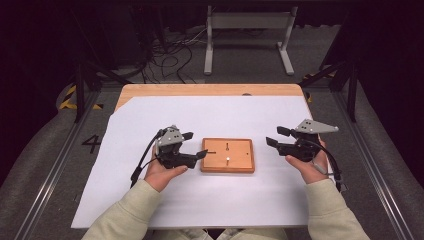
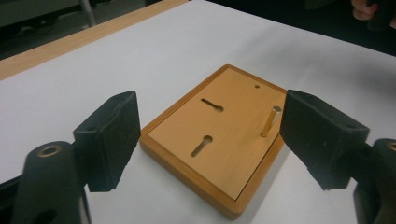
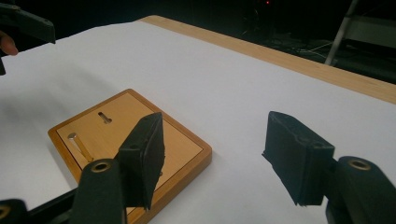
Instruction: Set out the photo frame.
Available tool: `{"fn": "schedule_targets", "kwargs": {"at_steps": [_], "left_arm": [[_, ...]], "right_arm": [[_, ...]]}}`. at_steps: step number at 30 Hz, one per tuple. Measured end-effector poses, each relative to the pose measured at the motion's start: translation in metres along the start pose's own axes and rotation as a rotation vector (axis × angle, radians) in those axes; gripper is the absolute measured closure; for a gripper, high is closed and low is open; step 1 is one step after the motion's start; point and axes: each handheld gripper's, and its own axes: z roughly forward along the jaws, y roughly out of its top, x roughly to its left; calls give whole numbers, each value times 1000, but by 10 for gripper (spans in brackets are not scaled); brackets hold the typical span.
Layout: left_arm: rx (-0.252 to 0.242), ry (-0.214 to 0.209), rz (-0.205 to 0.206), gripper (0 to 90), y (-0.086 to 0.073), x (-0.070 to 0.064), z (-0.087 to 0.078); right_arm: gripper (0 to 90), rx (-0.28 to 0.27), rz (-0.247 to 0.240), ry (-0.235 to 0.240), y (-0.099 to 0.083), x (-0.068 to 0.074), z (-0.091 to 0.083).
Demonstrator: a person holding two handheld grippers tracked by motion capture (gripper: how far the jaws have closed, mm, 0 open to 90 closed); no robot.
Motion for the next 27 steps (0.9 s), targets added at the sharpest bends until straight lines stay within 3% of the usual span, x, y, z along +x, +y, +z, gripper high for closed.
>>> {"fn": "schedule_targets", "kwargs": {"at_steps": [2,7,12,15,27], "left_arm": [[3,-27,-7,183,3,-3,6],[5,-42,-22,186,5,-3,13],[-13,-46,-32,246,4,-3,18],[-39,-54,-26,350,4,-8,22],[-16,-108,-7,490,-4,-20,49]], "right_arm": [[386,1,-3,3,0,1,1],[387,1,1,0,0,0,-1],[388,1,4,-1,-1,-1,-1],[387,2,5,1,-2,0,-2],[385,0,16,-1,-4,-1,-5]]}}
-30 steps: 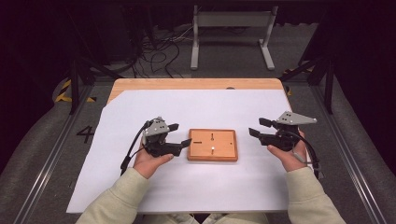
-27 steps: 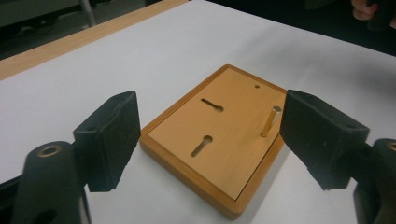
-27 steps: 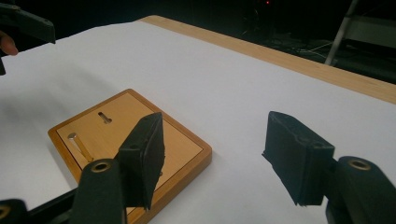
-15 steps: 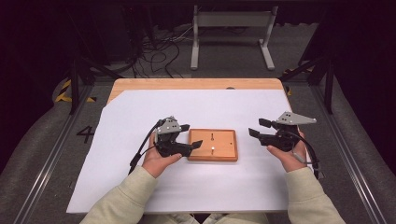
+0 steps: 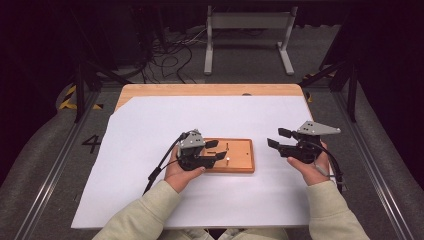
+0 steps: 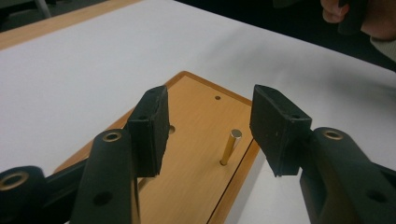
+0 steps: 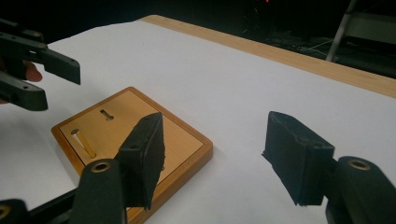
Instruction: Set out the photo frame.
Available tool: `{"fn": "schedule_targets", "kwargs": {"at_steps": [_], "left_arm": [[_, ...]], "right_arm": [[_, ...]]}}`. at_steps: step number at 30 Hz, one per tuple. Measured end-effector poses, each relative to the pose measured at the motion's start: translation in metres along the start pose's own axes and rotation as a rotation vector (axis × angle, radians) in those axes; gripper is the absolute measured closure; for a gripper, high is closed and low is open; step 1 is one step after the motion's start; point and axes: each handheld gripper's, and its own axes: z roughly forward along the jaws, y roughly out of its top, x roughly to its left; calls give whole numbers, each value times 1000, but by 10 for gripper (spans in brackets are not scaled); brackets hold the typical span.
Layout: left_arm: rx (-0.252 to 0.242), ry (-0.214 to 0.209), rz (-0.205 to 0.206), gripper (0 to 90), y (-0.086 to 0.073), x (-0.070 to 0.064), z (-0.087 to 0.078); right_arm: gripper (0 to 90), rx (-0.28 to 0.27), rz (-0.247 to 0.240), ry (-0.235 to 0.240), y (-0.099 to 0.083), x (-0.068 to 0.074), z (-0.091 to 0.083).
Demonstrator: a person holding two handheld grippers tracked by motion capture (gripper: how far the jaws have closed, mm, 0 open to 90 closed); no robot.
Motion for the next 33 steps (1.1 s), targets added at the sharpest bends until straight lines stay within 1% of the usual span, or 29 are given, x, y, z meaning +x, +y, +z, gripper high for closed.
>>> {"fn": "schedule_targets", "kwargs": {"at_steps": [2,5,7,9,10,11,15,17,21,23,27,30,32,33], "left_arm": [[15,-11,12,503,-3,-2,5],[24,-12,11,508,-5,-2,9],[34,-29,16,517,-6,-2,13],[56,-46,22,530,-8,-2,17],[56,-46,22,535,-8,-2,17],[74,-57,21,539,-10,-2,21],[85,-62,26,571,-12,-2,24],[96,-58,35,611,-12,-3,26],[123,-73,32,654,-15,-1,31],[135,-88,30,689,-16,0,32],[163,-113,43,757,-19,1,37],[163,-113,50,804,-18,2,39],[164,-110,54,825,-18,2,40],[163,-110,63,825,-18,2,40]], "right_arm": [[385,1,2,1,-1,0,0],[384,2,5,1,-1,0,0],[384,2,6,2,-2,0,-1],[384,4,10,1,-2,0,-1],[384,3,11,2,-2,0,-1],[384,4,9,2,-2,0,-1],[384,6,7,4,-3,1,-1],[384,7,10,5,-3,1,-1],[384,10,14,6,-4,1,-1],[385,9,19,12,-4,1,-1],[385,5,32,23,-5,1,-1],[385,9,34,21,-5,0,-1],[385,9,33,21,-6,0,-1],[385,10,34,22,-6,1,-1]]}}
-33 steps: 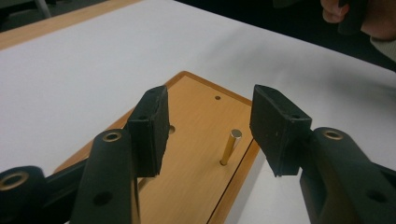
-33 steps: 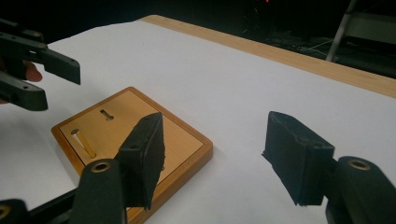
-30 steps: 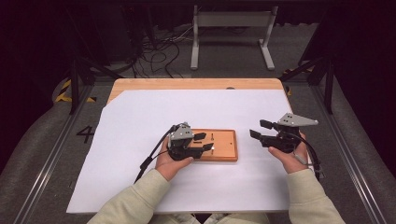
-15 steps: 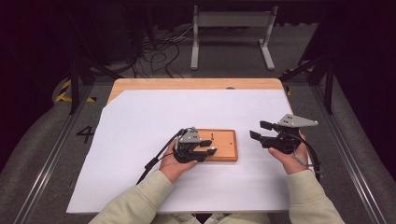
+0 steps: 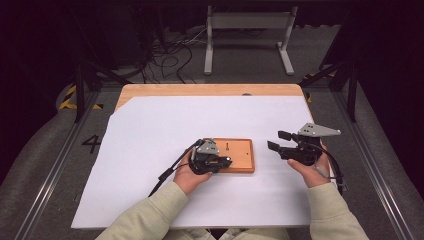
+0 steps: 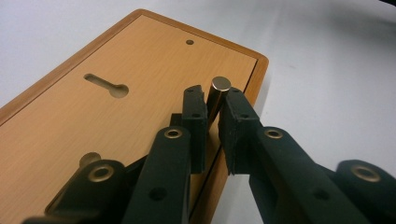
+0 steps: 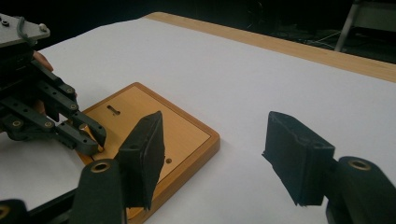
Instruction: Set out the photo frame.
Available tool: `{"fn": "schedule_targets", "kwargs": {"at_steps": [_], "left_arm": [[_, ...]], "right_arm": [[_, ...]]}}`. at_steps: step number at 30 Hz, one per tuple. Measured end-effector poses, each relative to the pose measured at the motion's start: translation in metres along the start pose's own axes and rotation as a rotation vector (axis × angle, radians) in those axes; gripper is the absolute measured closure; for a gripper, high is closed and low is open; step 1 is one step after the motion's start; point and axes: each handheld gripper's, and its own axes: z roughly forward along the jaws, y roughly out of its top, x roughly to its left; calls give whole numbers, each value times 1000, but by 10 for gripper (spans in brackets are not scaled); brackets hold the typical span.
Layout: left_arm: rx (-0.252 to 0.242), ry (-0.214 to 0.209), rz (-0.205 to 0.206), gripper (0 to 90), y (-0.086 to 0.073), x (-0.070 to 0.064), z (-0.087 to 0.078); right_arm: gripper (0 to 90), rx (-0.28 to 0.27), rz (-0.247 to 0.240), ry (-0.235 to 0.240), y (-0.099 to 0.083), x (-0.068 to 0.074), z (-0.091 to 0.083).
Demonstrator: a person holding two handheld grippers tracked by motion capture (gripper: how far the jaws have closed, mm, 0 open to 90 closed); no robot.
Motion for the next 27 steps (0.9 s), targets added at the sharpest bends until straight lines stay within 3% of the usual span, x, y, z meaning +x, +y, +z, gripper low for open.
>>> {"fn": "schedule_targets", "kwargs": {"at_steps": [11,18,19,22,27], "left_arm": [[-1,16,99,842,-1,-2,0],[20,77,205,843,-1,-10,0],[20,77,205,842,-1,-10,0],[25,111,261,840,-1,-15,0],[44,183,403,841,-4,-29,-2]], "right_arm": [[389,9,-3,5,-2,0,1],[389,12,-7,3,-2,1,1],[389,10,-8,3,-2,1,1],[390,12,-11,1,-2,1,1],[391,16,-24,-1,-1,2,2]]}}
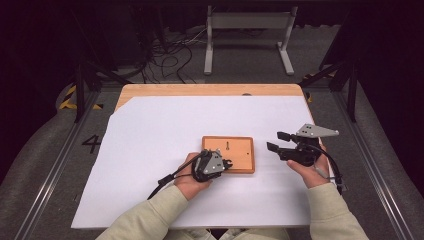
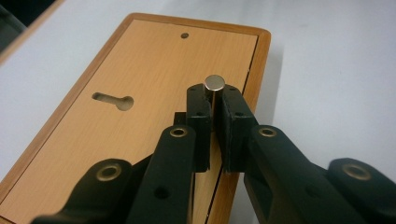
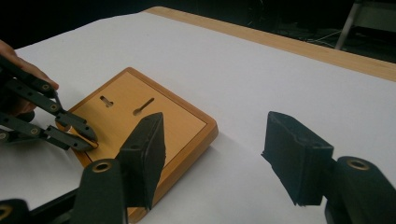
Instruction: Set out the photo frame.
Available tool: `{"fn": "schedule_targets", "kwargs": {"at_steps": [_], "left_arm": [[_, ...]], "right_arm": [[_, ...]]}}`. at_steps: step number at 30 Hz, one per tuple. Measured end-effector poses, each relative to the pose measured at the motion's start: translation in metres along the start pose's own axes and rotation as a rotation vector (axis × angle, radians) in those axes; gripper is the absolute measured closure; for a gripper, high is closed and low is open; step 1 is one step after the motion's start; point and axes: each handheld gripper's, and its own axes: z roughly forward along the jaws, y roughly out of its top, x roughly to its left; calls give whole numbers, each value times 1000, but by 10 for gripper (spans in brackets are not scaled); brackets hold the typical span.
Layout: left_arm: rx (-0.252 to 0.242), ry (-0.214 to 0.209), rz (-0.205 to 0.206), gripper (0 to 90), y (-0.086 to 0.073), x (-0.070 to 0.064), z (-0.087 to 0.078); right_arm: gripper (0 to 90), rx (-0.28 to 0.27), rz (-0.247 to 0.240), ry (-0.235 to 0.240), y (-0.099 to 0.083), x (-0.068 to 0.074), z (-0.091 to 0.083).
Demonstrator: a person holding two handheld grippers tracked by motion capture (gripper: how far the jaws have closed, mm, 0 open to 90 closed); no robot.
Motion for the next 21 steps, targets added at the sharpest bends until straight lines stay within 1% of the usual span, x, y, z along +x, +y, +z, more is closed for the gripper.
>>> {"fn": "schedule_targets", "kwargs": {"at_steps": [2,3,5,6,7,9,11,17,18,20,21], "left_arm": [[6,26,46,841,1,-5,-1],[7,34,61,841,1,-7,-2],[2,51,115,842,0,-10,-3],[5,61,135,842,0,-13,-3],[14,75,165,843,1,-16,-4],[17,97,201,843,1,-20,-5],[22,103,210,843,1,-21,-5],[17,110,207,843,0,-23,-5],[17,110,199,843,0,-23,-5],[16,113,203,843,0,-23,-5],[16,113,199,842,0,-23,-5]], "right_arm": [[391,1,-3,0,0,0,0],[391,2,-4,1,1,1,1],[392,6,-8,5,2,2,2],[392,8,-14,8,2,2,2],[394,9,-17,8,3,3,3],[399,10,-17,13,4,3,3],[400,12,-18,20,5,3,5],[402,35,-25,36,8,4,10],[391,47,-23,47,11,4,12],[364,65,-14,58,14,4,15],[339,83,-8,67,17,3,18]]}}
